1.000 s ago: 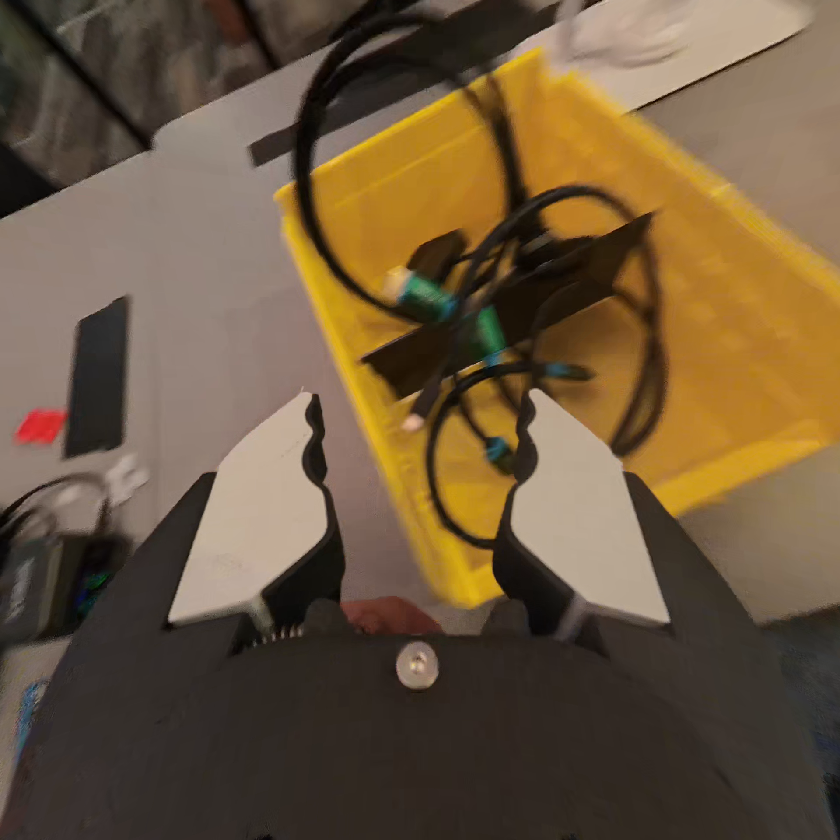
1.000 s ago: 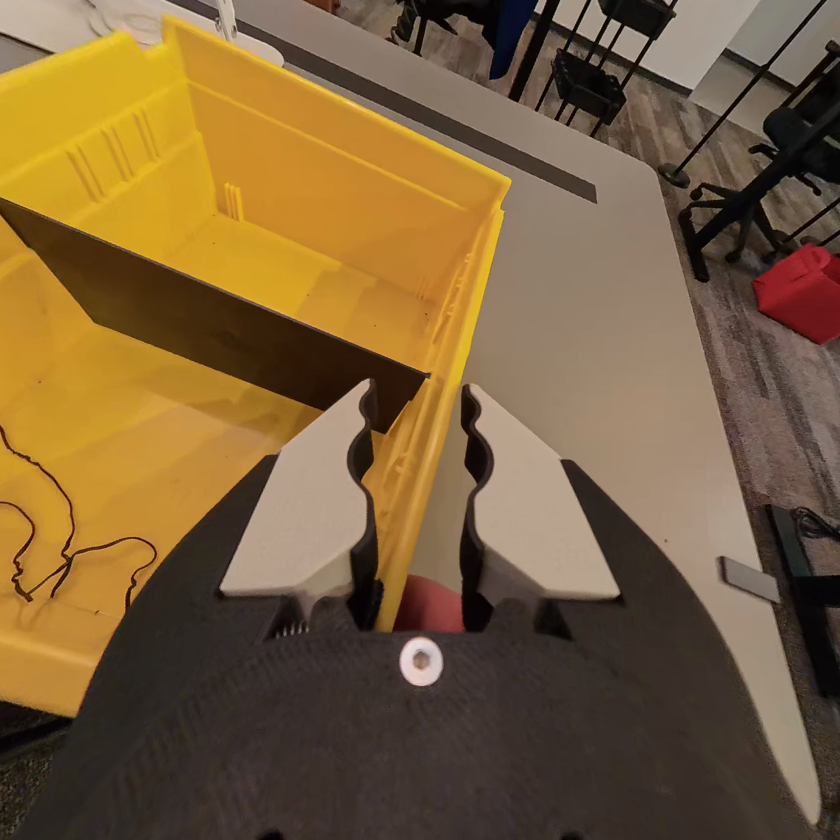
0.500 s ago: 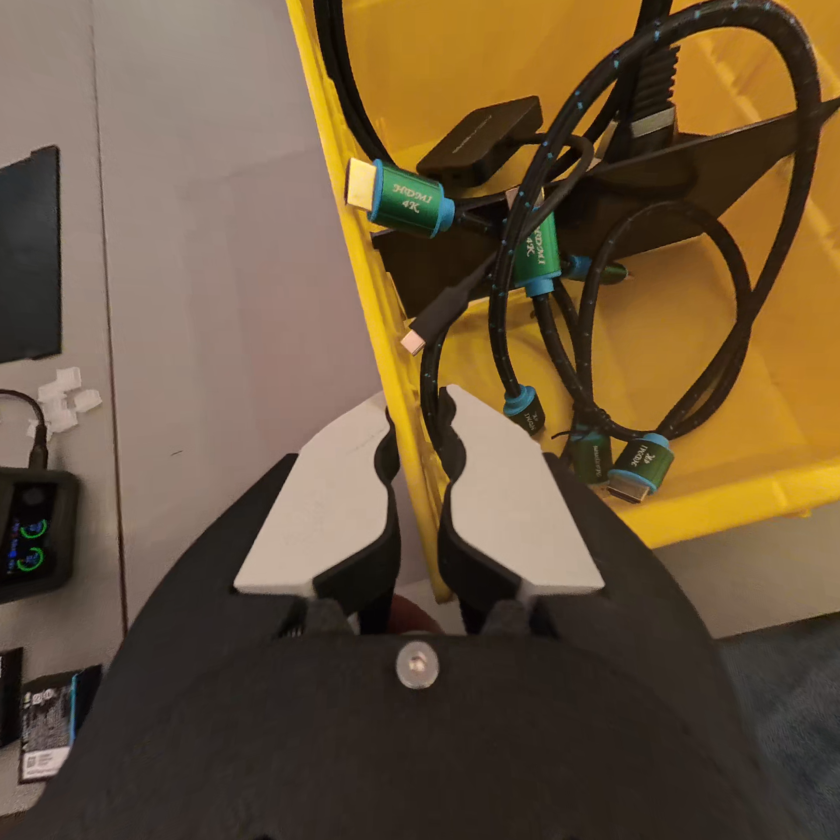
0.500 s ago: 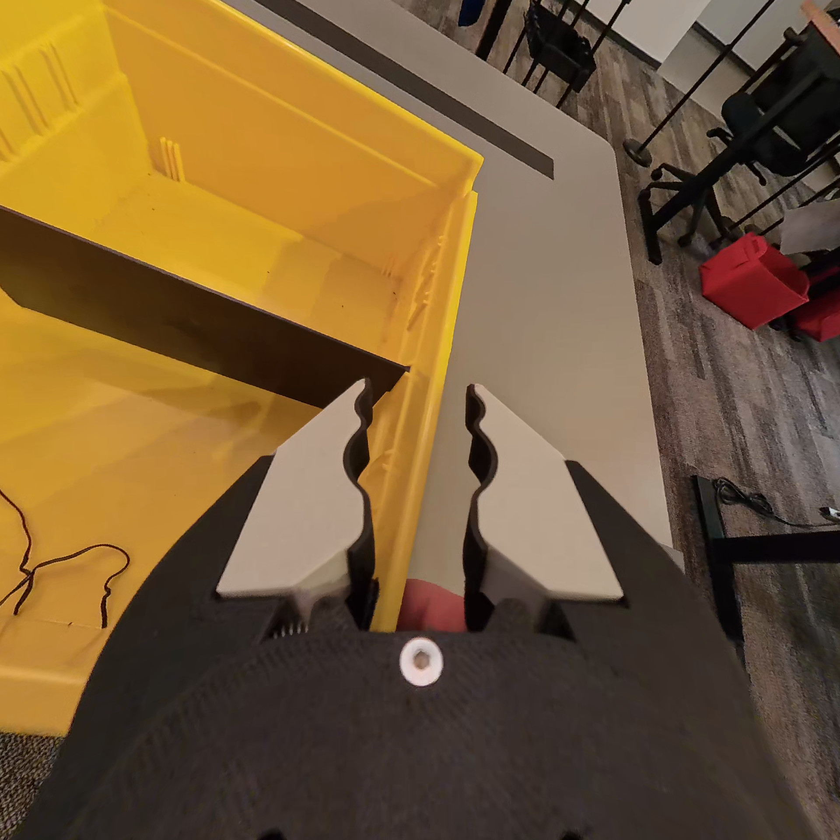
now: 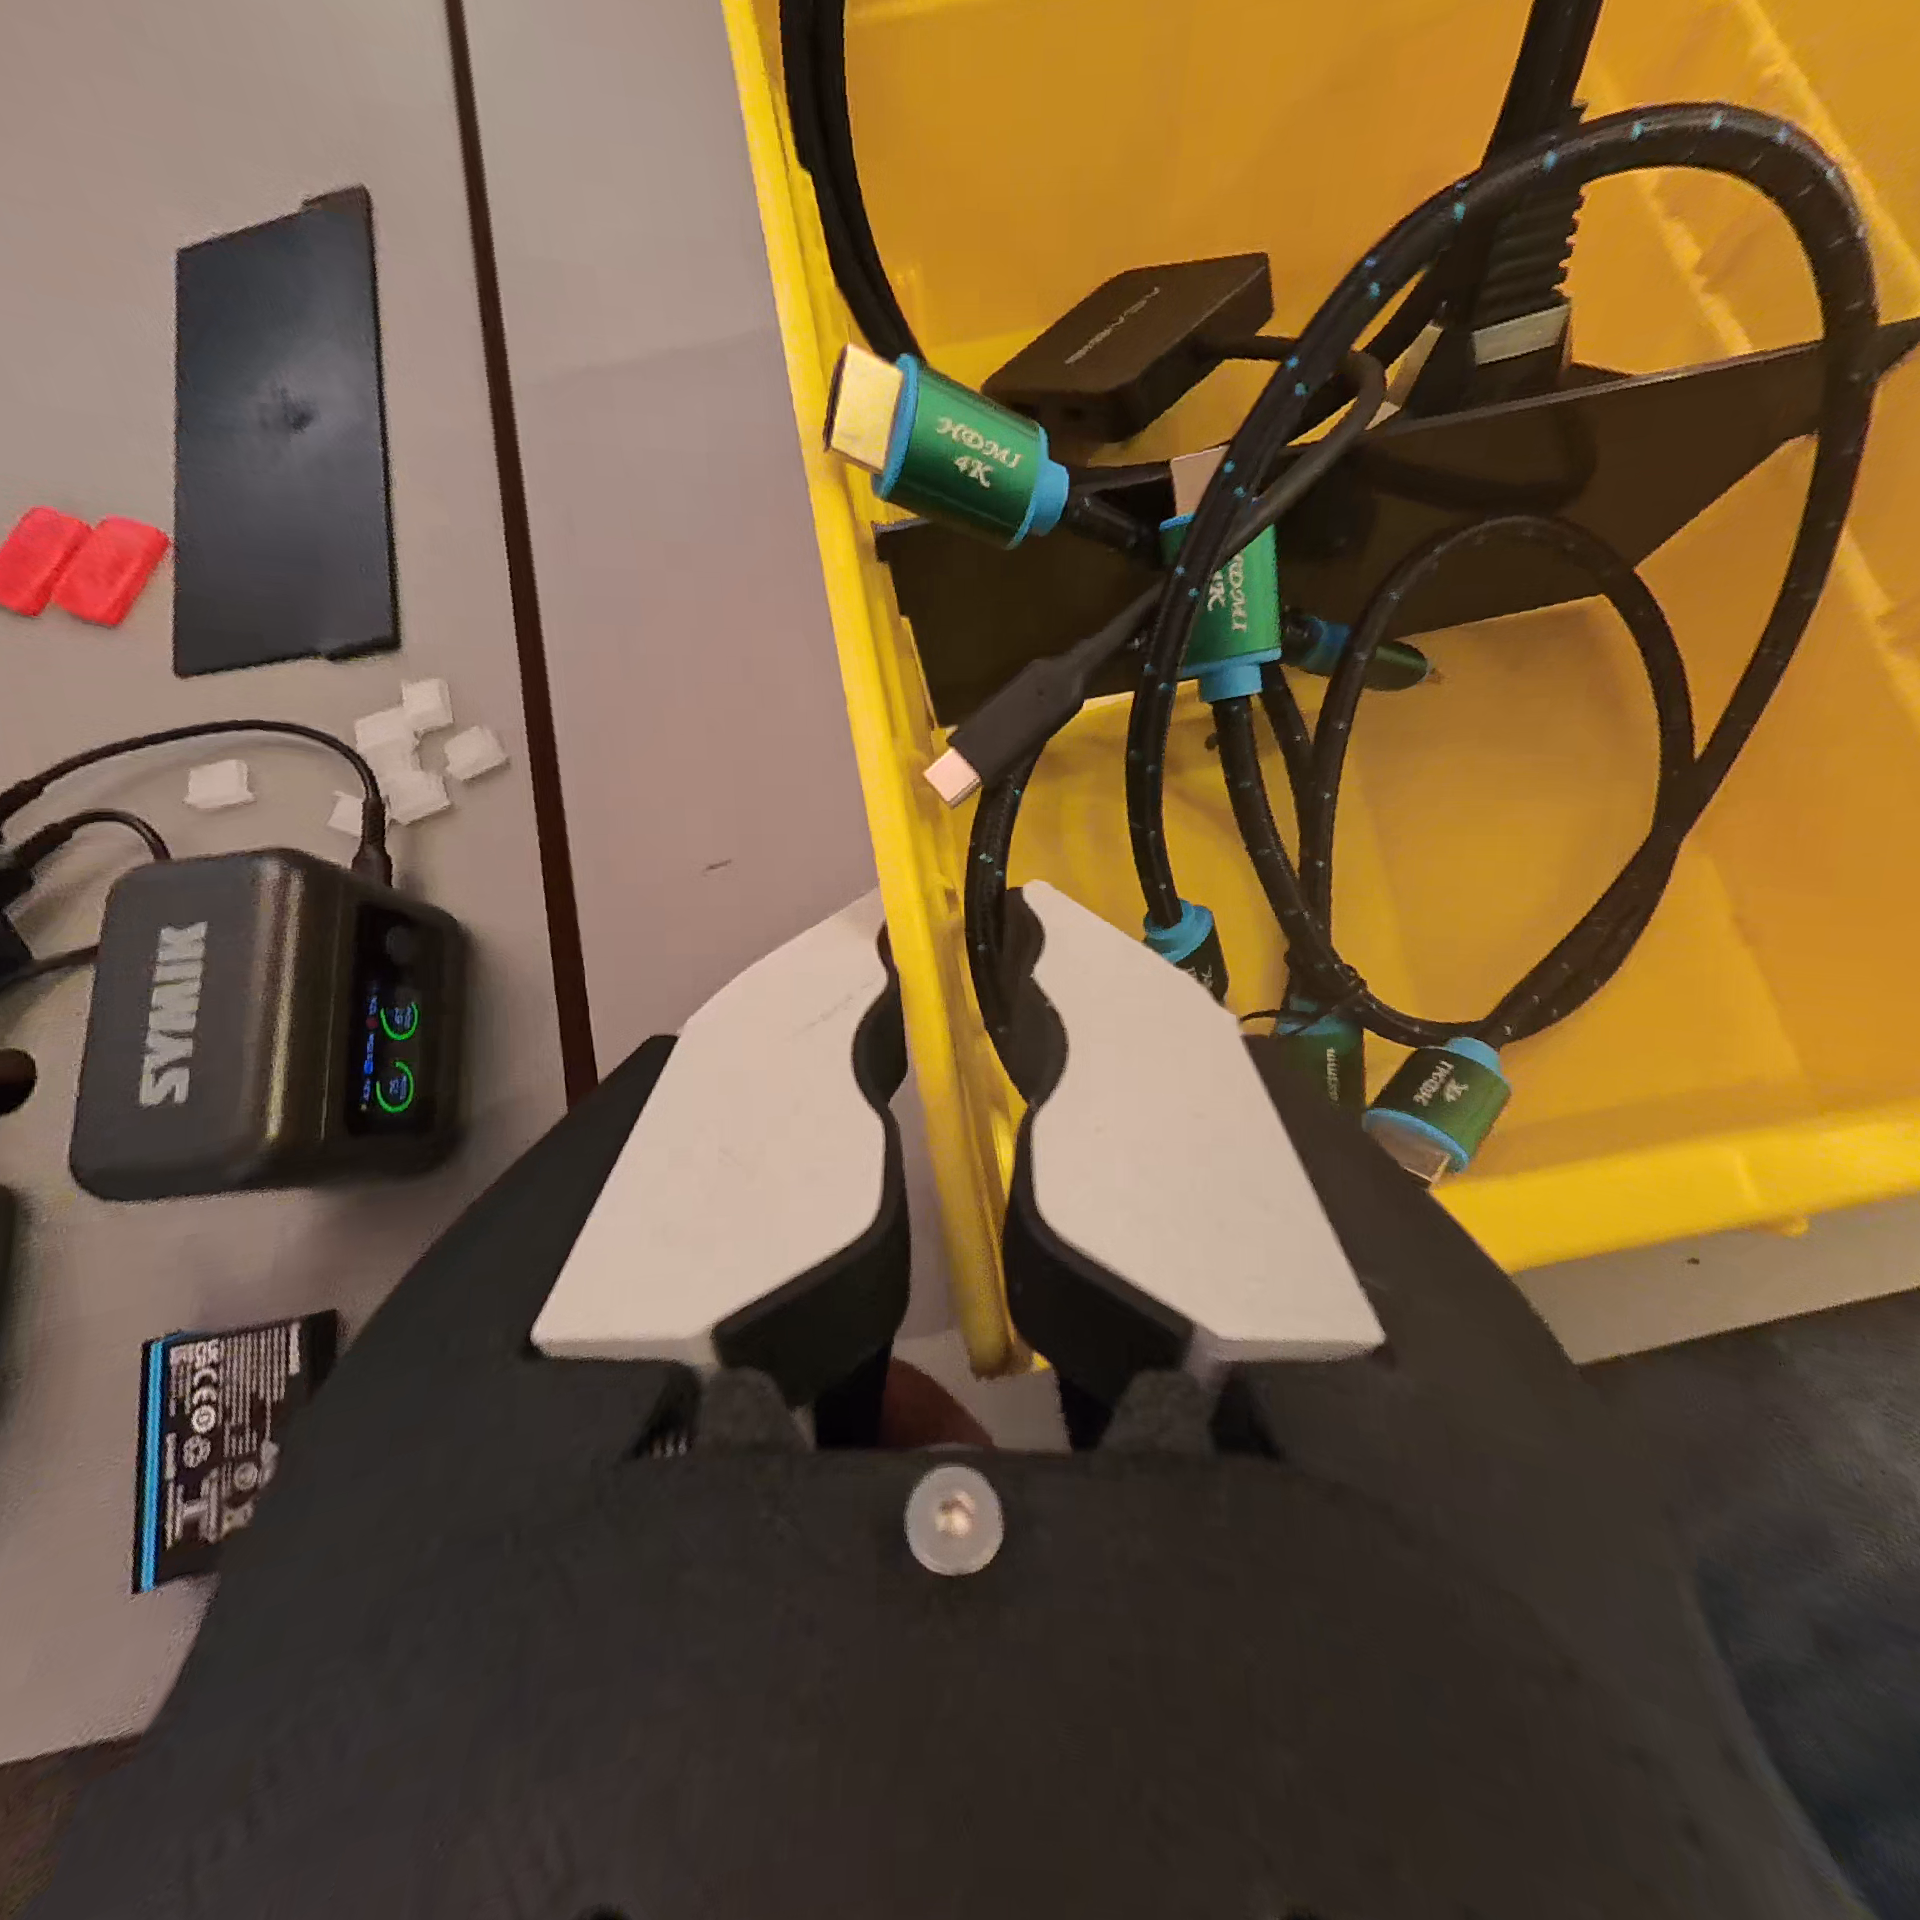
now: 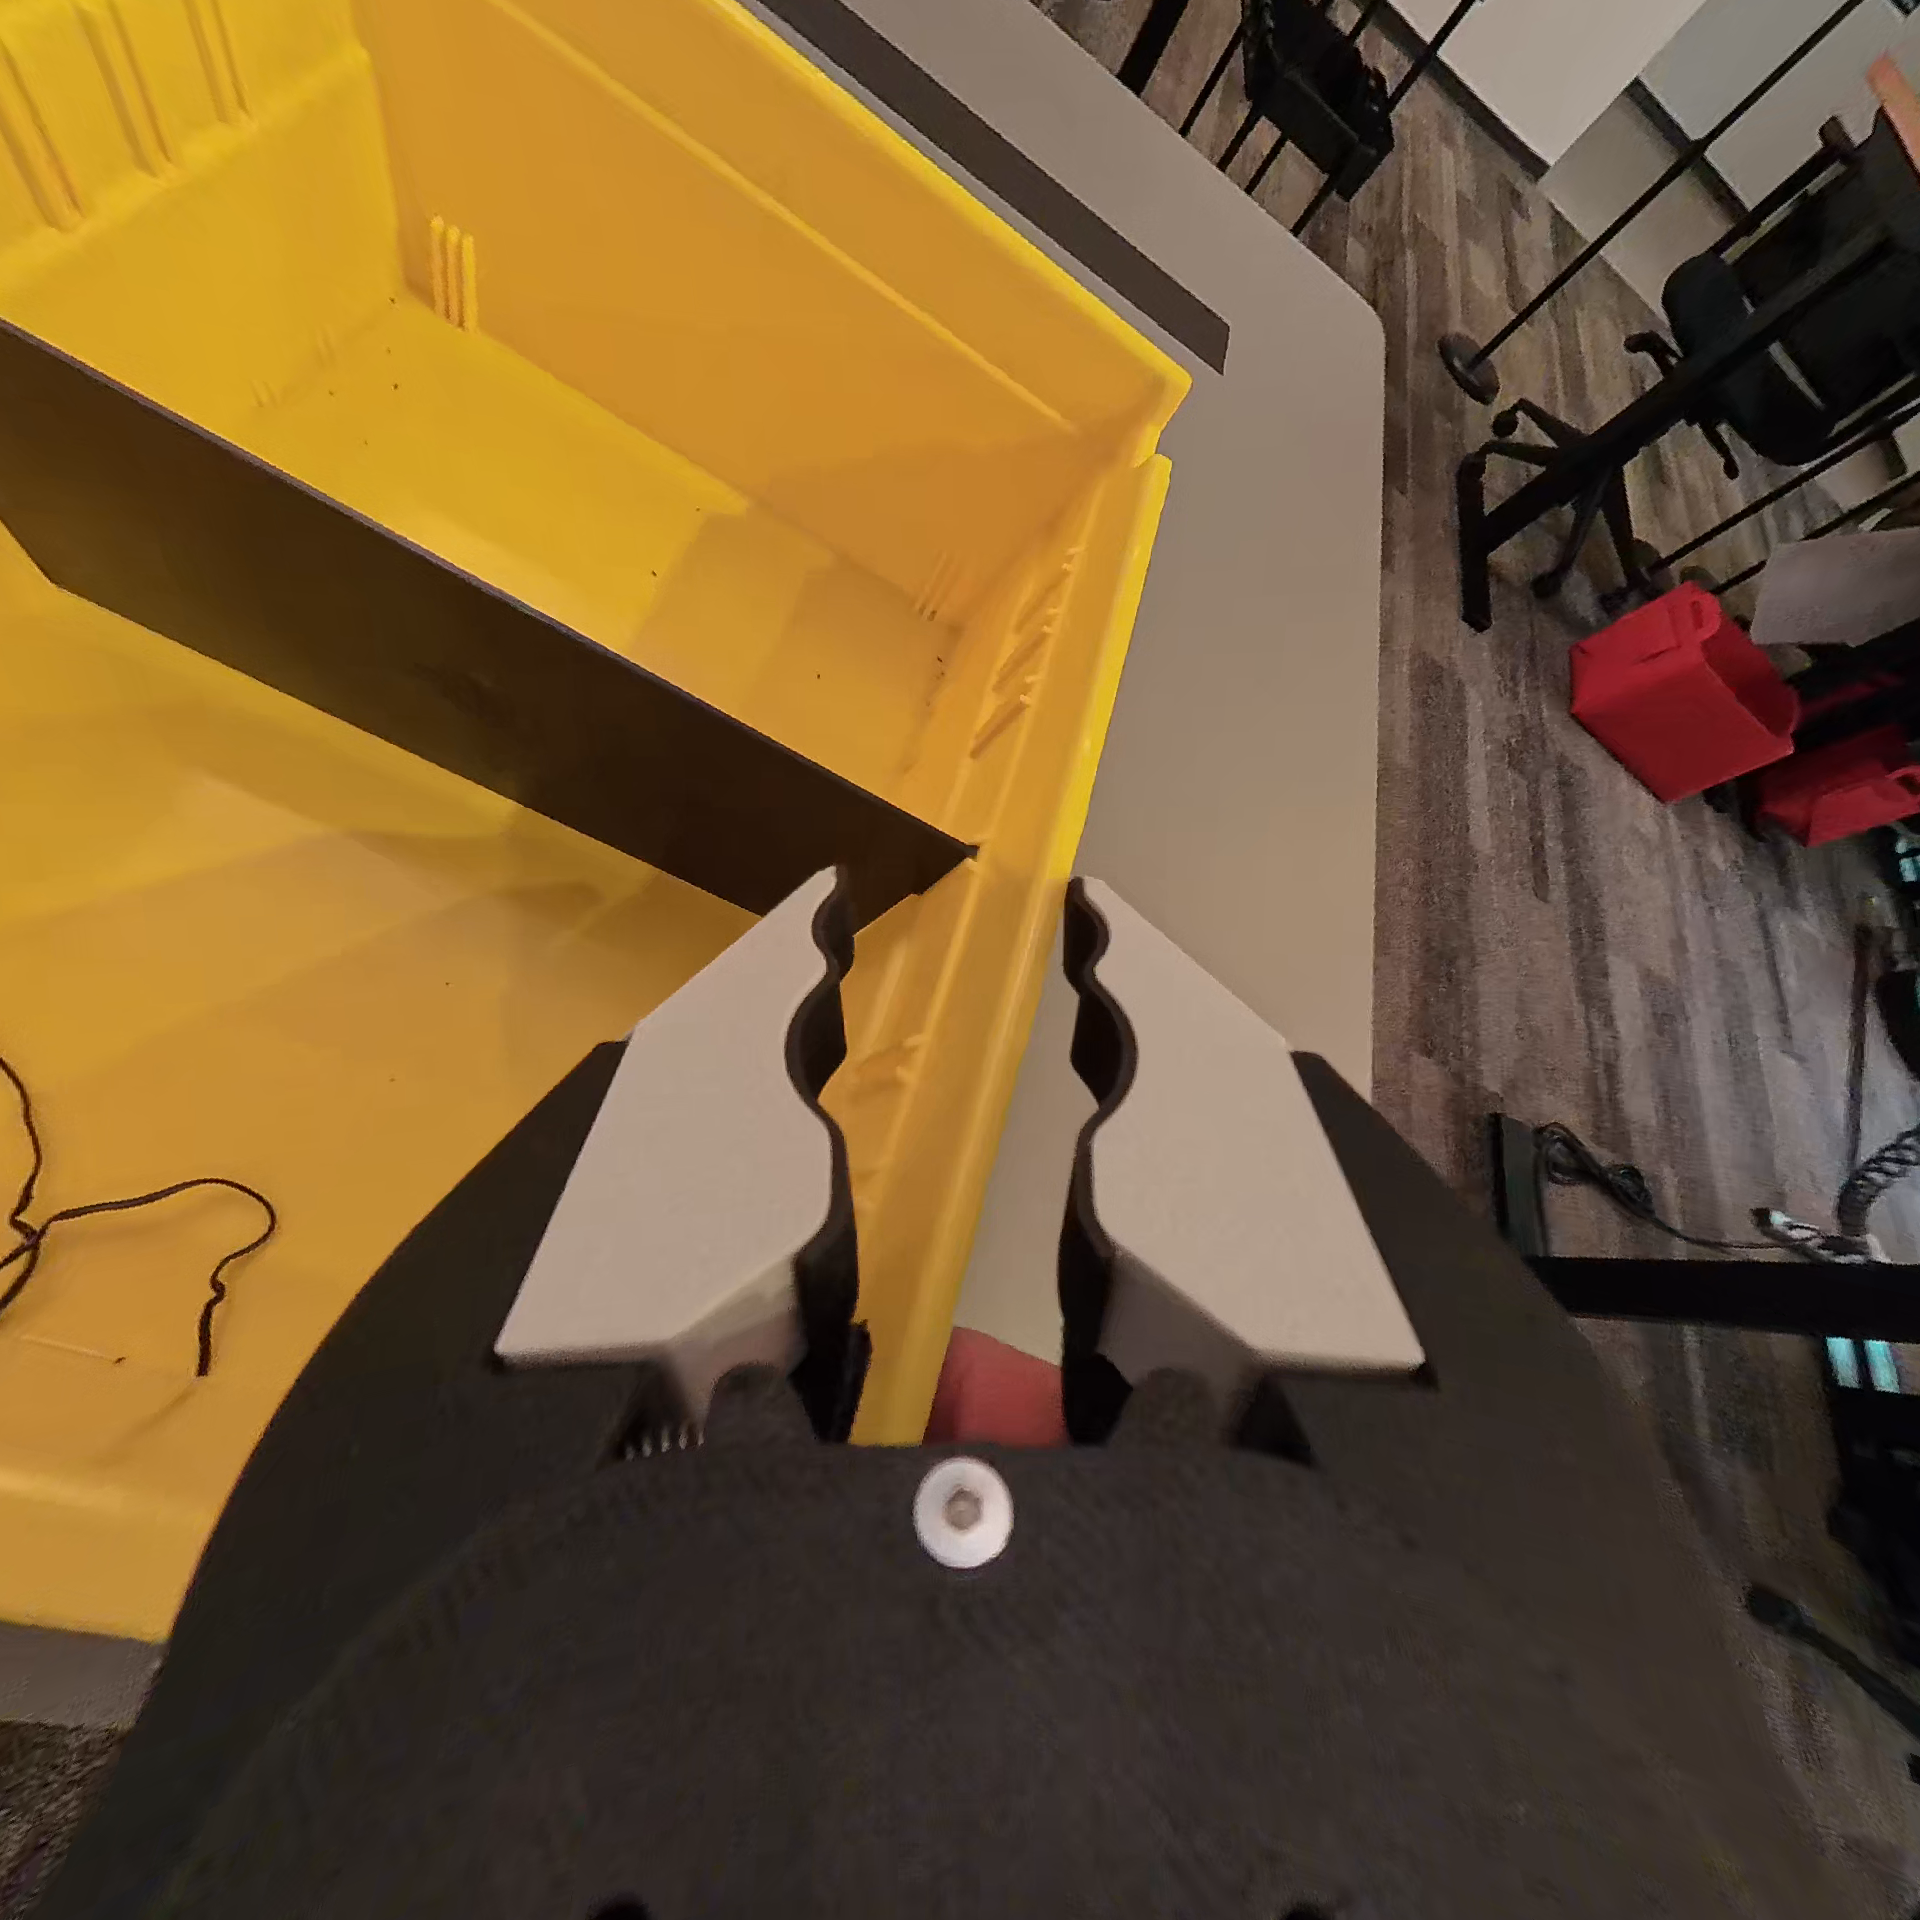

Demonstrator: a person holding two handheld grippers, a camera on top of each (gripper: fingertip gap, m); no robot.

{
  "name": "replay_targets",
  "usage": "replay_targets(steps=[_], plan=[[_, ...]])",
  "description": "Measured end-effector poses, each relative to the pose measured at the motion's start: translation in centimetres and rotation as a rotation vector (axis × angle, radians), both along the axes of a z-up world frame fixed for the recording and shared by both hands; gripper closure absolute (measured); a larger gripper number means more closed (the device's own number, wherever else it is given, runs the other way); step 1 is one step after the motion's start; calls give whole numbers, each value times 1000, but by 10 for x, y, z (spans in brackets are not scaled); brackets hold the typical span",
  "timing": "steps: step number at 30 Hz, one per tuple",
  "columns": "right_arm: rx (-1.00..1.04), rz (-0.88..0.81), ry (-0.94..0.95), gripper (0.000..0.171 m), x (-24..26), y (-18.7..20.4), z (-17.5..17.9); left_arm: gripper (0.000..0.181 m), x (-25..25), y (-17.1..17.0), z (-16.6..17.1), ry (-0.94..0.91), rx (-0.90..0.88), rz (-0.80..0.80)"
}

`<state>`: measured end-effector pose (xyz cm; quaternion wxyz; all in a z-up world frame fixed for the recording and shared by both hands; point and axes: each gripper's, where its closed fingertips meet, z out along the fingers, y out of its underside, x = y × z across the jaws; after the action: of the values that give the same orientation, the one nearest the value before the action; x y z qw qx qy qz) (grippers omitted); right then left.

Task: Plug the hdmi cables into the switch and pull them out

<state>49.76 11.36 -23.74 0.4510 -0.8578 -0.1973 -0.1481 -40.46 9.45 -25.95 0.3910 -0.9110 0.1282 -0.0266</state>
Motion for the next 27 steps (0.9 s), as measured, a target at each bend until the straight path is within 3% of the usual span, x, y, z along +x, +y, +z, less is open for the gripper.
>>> replay_targets(steps=[1, 4, 6, 10, 14, 18, 24, 27], plan=[[3, 1, -22, 128, 0, 1, 1, 164, -2, -2, 0, 0, -5, 4], [30, -22, -88, 113, 6, 3, 8, 126, -14, -4, 11, 2, 42, 47], [82, -76, -116, 111, 13, 1, 27, 113, -22, -4, 32, 55, 105, 77], [205, -135, -163, 116, 8, -8, 83, 112, -1, 5, 100, 139, 310, 40], [299, 14, -138, 120, -60, -8, 128, 116, 66, 29, 133, 109, 333, -114], [370, 217, -86, 128, -153, -9, 151, 124, 120, 70, 120, 163, 214, -217], [364, 444, -45, 130, -261, -12, 141, 127, 130, 130, 53, 121, -89, -140], [345, 520, -33, 131, -293, -14, 131, 152, 135, 142, 35, 85, -155, -131]])
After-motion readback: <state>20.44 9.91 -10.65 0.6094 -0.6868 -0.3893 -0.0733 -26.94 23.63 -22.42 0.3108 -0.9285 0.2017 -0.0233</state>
